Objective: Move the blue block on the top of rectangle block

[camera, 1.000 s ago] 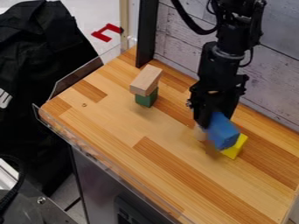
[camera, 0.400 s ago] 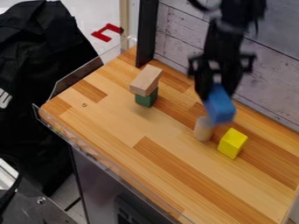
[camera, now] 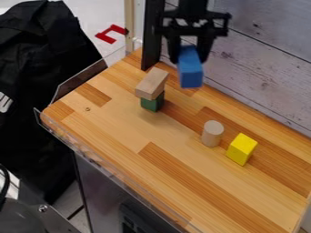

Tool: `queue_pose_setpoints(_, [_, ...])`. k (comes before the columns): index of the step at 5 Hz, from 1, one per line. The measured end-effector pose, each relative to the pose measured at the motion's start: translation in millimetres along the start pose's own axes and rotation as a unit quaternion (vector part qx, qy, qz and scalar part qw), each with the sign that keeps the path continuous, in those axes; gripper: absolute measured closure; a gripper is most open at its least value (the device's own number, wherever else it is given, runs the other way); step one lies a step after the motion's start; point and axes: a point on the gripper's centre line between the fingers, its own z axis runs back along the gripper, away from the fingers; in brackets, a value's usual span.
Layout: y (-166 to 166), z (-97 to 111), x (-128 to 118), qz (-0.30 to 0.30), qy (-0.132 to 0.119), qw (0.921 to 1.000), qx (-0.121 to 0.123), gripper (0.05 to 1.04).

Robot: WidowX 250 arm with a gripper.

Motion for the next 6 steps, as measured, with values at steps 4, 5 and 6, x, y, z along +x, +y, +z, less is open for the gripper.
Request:
queue_pose_setpoints(4, [45, -16, 17, -0.157, -0.011, 0.9839, 0.084, 0.523])
queue_pose_setpoints(5, [39, -20, 13, -0.218, -0.048, 0.9720, 0.074, 0.523])
queue_pose_setpoints(6, [33, -21, 11, -0.240, -0.070, 0.9670, 0.051, 0.523])
